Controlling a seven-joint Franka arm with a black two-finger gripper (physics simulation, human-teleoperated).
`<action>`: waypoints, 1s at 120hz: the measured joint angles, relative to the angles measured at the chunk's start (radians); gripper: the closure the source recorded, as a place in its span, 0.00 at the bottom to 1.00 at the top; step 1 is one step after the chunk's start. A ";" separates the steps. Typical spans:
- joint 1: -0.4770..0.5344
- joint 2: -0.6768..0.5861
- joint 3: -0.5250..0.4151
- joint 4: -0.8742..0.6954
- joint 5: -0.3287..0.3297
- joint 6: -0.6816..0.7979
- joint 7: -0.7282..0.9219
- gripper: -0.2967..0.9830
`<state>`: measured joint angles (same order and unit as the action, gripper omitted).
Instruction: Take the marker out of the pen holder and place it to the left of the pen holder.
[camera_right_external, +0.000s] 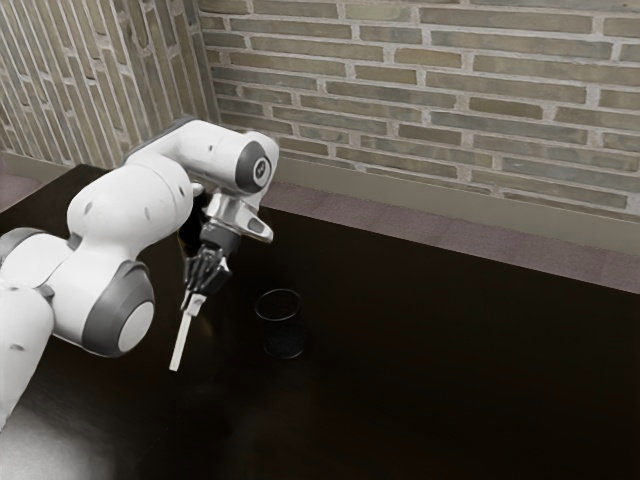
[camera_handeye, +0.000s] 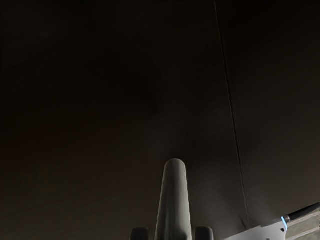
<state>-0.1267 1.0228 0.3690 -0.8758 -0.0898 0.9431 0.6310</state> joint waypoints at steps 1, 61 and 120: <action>0.000 0.003 0.000 0.001 0.000 0.001 -0.003 0.84; 0.014 0.068 -0.001 0.007 -0.010 0.029 -0.123 0.48; -0.075 -0.737 -0.184 -0.350 0.085 0.251 -0.059 0.26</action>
<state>-0.2013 0.2860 0.1848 -1.2253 -0.0047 1.1938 0.5722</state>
